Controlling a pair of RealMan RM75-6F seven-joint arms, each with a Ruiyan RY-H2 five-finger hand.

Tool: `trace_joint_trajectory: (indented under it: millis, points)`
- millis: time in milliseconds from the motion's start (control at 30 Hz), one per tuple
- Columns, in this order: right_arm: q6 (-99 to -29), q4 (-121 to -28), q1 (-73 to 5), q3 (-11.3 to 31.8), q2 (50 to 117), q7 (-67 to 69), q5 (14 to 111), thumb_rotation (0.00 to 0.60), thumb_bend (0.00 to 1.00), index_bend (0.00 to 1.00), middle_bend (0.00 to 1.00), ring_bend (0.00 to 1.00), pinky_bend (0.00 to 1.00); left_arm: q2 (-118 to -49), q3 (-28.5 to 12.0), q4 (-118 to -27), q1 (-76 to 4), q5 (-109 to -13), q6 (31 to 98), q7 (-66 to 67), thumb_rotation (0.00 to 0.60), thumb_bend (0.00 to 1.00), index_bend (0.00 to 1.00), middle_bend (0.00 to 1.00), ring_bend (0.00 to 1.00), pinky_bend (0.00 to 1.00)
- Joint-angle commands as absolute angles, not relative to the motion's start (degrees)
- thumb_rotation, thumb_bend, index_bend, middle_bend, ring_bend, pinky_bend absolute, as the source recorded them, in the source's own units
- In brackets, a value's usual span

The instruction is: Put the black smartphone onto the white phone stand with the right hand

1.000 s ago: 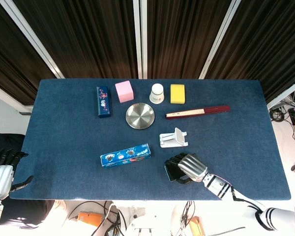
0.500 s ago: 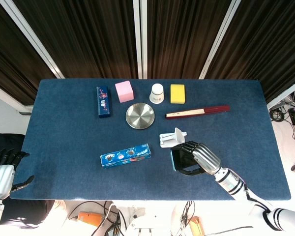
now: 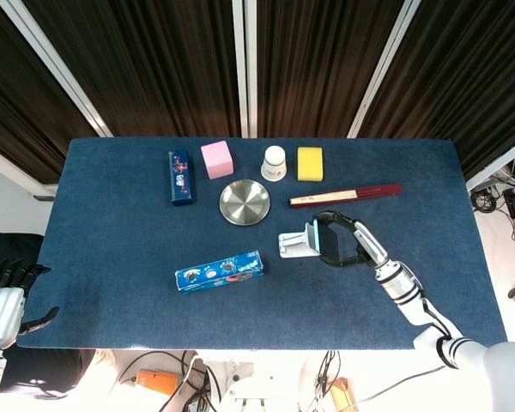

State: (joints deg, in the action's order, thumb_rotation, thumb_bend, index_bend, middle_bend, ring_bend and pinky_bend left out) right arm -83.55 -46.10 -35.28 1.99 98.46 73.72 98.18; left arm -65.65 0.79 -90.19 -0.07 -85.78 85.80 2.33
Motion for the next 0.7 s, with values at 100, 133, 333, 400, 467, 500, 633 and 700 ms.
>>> trace_joint_trajectory:
  millis: [100, 133, 333, 400, 467, 500, 633, 700]
  points:
    - [-81.48, -38.35, -38.27, 2.91, 103.38, 82.16, 96.62, 0.6, 0.53, 0.64, 0.51, 0.41, 0.48, -64.37, 0.73, -92.49, -0.18, -85.43, 85.54, 3.99, 0.6, 0.12, 0.25, 0.22, 0.1, 0.0]
    - [-81.11, -37.07, -38.61, 2.92, 104.08, 83.42, 96.44, 0.6, 0.53, 0.64, 0.51, 0.41, 0.48, -64.1, 0.73, -93.0, -0.2, -85.35, 85.47, 4.4, 0.6, 0.12, 0.25, 0.22, 0.1, 0.0]
    - [-79.76, -31.15, -39.95, 2.57, 106.89, 88.07, 95.97, 0.6, 0.53, 0.63, 0.51, 0.41, 0.47, -63.05, 0.78, -94.93, -0.18, -84.84, 85.17, 5.74, 0.6, 0.12, 0.25, 0.22, 0.1, 0.0]
    - [-79.59, -29.29, -40.25, 2.33, 107.66, 89.07, 95.95, 0.6, 0.54, 0.63, 0.51, 0.41, 0.47, -62.77, 0.79, -95.41, -0.16, -84.63, 85.07, 6.06, 0.6, 0.12, 0.25, 0.22, 0.1, 0.0]
    - [-79.26, -27.71, -40.54, 2.15, 108.29, 90.07, 95.81, 0.6, 0.55, 0.63, 0.51, 0.4, 0.47, -62.59, 0.78, -95.76, -0.15, -84.41, 84.96, 6.35, 0.6, 0.12, 0.25, 0.22, 0.1, 0.0]
    - [-79.11, -27.12, -40.66, 2.1, 108.56, 90.44, 95.73, 0.6, 0.55, 0.62, 0.51, 0.4, 0.47, -62.53, 0.78, -95.89, -0.14, -84.34, 84.93, 6.48, 0.6, 0.12, 0.25, 0.22, 0.1, 0.0]
    - [-78.57, -24.81, -41.0, 1.58, 109.66, 91.79, 95.63, 0.6, 0.56, 0.61, 0.51, 0.39, 0.46, -62.34, 0.77, -96.39, -0.2, -84.1, 84.73, 7.07, 0.6, 0.12, 0.25, 0.22, 0.1, 0.0]
    - [-78.45, -23.83, -41.07, 1.32, 110.16, 92.3, 95.59, 0.6, 0.56, 0.61, 0.51, 0.39, 0.45, -62.24, 0.73, -96.59, -0.25, -83.97, 84.63, 7.29, 0.6, 0.12, 0.25, 0.22, 0.1, 0.0]
